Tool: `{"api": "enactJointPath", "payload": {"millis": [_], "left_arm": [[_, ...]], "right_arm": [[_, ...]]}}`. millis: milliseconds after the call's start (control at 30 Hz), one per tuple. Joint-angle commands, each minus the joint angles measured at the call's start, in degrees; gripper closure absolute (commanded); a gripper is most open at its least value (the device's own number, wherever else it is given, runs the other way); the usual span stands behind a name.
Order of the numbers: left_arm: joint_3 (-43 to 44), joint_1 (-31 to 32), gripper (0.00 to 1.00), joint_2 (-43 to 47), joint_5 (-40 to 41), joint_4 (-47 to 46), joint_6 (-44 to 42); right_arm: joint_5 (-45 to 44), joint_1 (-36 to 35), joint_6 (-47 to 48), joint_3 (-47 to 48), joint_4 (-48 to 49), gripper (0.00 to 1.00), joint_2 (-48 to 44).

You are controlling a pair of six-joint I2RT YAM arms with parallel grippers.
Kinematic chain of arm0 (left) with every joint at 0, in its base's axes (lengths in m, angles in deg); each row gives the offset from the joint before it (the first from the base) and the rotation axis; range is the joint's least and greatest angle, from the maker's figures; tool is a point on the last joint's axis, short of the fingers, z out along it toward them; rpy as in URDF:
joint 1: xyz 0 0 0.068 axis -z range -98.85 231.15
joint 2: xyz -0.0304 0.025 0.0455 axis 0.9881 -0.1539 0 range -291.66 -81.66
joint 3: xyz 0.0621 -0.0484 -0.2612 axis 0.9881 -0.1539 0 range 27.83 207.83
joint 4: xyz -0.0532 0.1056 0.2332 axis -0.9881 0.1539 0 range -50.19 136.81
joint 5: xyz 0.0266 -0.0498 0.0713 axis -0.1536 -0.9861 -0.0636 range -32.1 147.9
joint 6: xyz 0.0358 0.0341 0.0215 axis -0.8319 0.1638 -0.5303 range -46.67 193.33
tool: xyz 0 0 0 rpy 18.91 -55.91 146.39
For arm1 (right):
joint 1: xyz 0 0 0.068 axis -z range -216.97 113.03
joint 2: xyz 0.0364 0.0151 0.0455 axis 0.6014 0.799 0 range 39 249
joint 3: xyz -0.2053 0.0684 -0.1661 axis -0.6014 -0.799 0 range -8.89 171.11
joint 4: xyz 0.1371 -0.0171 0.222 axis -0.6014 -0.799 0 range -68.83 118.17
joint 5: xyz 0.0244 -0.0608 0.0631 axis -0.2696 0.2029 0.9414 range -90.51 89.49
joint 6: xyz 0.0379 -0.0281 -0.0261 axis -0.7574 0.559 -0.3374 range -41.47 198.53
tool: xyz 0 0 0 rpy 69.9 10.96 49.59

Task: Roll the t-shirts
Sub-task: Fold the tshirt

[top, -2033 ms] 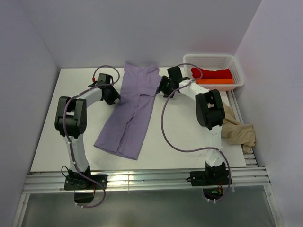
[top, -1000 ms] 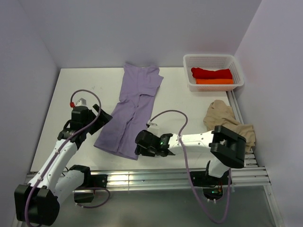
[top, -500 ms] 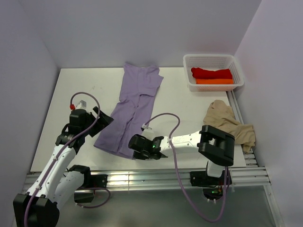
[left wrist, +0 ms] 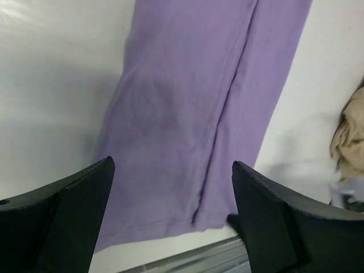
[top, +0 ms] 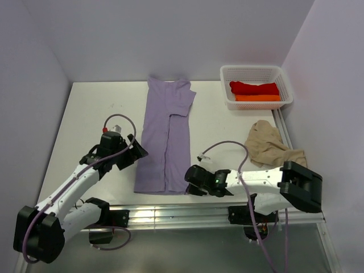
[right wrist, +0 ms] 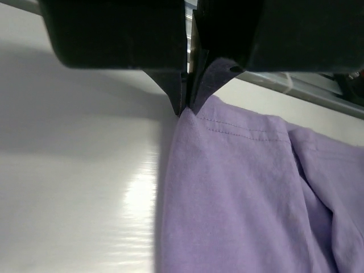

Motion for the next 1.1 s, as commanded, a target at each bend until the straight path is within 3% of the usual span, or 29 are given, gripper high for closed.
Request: {"api": "enactJointPath", "payload": {"millis": [0, 233, 467, 567, 833, 1067], "left_arm": [[1.13, 4.31, 0.10, -1.68, 1.70, -0.35, 2.09], [-0.19, 11.26, 0.10, -3.53, 4.60, 0.78, 6.22], [-0.80, 19.00, 0.14, -5.38, 7.33, 3.60, 10.26], [-1.68, 20.76, 0.15, -4.50, 7.24, 4.74, 12.02], [-2.56, 24.36, 0.18, -1.78, 11.11, 11.68, 15.10], [-7.57, 24.63, 0.30, 2.00, 10.85, 9.93, 17.91]], "right_arm": [[-1.26, 3.02, 2.02, -4.29, -2.34, 1.00, -6.35], [0.49, 9.35, 8.42, -9.92, -3.48, 0.94, -16.90], [4.88, 14.18, 16.07, -8.96, -2.78, 0.66, -18.50], [8.05, 14.80, 18.54, -7.91, -2.08, 0.59, -17.01], [11.30, 17.17, 21.96, -7.73, -1.90, 0.59, -20.77], [11.92, 20.08, 24.52, -6.94, -3.66, 0.60, -24.12]]}}
